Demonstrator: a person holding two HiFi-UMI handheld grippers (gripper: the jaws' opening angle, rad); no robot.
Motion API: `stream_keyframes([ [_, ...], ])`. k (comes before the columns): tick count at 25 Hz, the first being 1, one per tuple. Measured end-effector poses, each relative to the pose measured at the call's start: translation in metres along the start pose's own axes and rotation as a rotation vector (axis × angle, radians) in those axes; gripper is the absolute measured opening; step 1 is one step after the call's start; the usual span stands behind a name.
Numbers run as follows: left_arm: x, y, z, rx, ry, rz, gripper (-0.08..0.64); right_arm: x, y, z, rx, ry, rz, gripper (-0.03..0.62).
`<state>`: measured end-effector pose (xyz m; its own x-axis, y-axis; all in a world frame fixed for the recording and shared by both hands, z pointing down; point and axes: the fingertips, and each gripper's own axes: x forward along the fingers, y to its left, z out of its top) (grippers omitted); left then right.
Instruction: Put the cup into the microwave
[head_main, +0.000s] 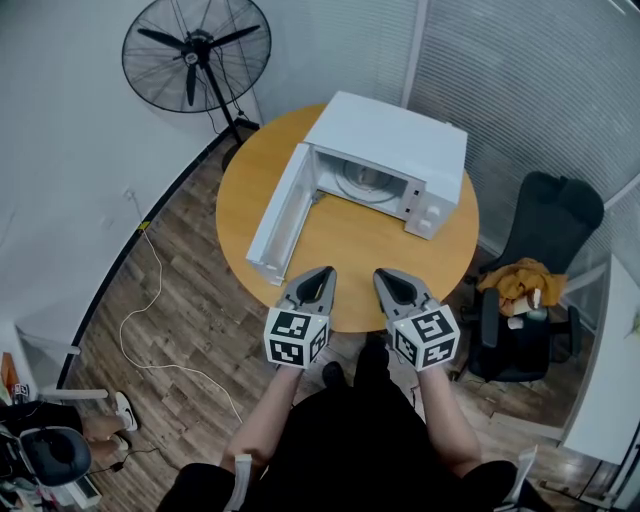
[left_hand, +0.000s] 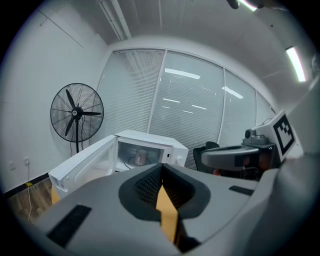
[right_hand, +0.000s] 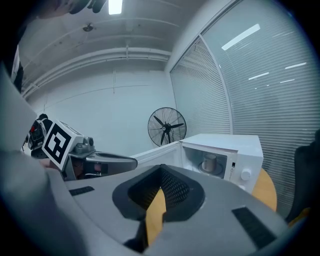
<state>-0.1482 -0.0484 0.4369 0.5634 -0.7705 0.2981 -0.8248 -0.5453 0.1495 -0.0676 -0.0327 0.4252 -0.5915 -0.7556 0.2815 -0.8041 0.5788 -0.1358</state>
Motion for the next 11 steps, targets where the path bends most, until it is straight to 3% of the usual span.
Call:
stream_keyframes([
  [11,-0.0038,0.0025,0.0007,0.004,0.001,-0.005,-0.003,-0.0002,0.0039,0.0021,-0.023,0.007,0.002,0.009],
])
